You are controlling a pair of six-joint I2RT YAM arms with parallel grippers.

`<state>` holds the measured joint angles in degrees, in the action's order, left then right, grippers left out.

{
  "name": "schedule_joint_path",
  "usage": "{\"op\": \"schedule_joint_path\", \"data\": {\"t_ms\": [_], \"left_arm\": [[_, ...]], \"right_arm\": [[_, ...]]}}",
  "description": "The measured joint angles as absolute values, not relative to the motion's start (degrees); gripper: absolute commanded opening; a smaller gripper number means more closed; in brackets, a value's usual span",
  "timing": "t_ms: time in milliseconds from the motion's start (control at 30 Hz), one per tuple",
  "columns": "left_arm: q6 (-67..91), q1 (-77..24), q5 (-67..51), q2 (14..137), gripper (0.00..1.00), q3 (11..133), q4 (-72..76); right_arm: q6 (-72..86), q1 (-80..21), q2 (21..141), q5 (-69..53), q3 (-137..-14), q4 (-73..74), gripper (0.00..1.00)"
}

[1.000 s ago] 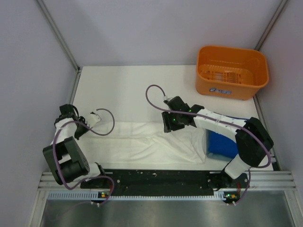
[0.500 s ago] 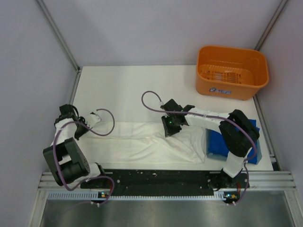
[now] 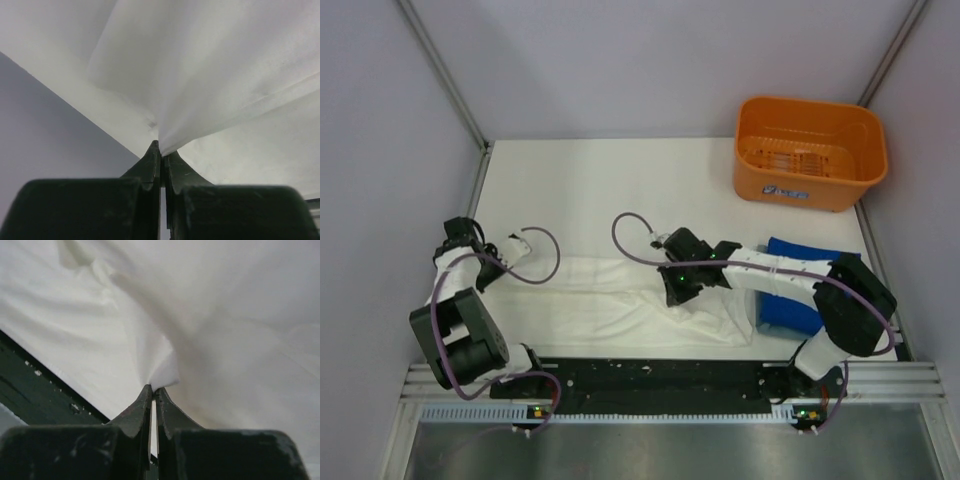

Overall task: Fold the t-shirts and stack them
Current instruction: Fold the other side of the tshirt into a rectangle

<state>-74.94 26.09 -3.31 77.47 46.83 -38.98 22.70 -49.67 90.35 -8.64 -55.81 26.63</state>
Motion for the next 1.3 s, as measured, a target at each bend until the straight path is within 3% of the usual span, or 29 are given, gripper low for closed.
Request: {"op": "schedule_joint_path", "data": {"t_ms": [133, 400, 567, 633, 733, 767, 867, 900, 967, 1000, 1067, 1200, 1300], "left_arm": [[-74.96, 26.09, -2.63, 78.91, 0.0, 47.57, -38.39], [-75.24, 26.09, 0.19, 81.78, 0.0, 47.46, -36.58], [-75.29, 26.09, 1.69, 83.18, 0.0, 47.46, -35.38], [-75.24, 26.06, 2.02, 83.44, 0.01, 47.46, -35.27], [-75.24, 26.06, 2.24, 83.53, 0.01, 47.46, -35.18], [-75.24, 26.09, 2.24, 83.53, 0.01, 47.46, -35.16], [-75.24, 26.06, 2.26, 83.53, 0.03, 47.46, -35.14], [-75.26, 26.06, 2.33, 83.53, 0.08, 47.44, -35.16], [-75.48, 26.06, 2.5, 83.46, 0.39, 47.44, -35.11], [-75.85, 26.06, 2.55, 83.4, 0.47, 47.42, -35.09], [-76.09, 26.09, 2.79, 82.94, 0.56, 47.33, -35.03], [-75.29, 26.09, 1.39, 80.71, 0.95, 47.86, -36.51], [-74.87, 26.09, -2.7, 77.76, 0.99, 50.33, -40.49]], "right_arm": [[20.27, -55.27, 89.47, -10.83, -54.17, 25.41, 0.0], [14.63, -60.95, 89.34, -16.01, -50.92, 23.09, 0.38], [8.99, -64.45, 87.33, -22.96, -50.92, 22.76, 0.45], [7.92, -64.53, 84.36, -24.45, -50.92, 22.68, 0.4], [8.99, -62.5, 79.33, -24.91, -51.11, 21.12, 0.06], [9.78, -60.99, 78.72, -24.34, -51.33, 20.21, 0.0], [13.56, -55.75, 80.58, -20.1, -52.73, 19.44, 0.0], [15.27, -53.87, 81.71, -17.82, -52.95, 19.64, 0.0], [18.98, -50.43, 83.07, -12.75, -52.6, 21.41, 0.0], [20.16, -49.36, 83.07, -10.94, -52.14, 22.13, 0.0], [22.79, -46.74, 82.24, -7.31, -50.87, 24.01, 0.15], [27.0, -40.03, 77.03, -1.56, -46.63, 27.16, 0.49], [27.81, -35.07, 74.7, 1.48, -45.71, 28.29, 0.55]]}}
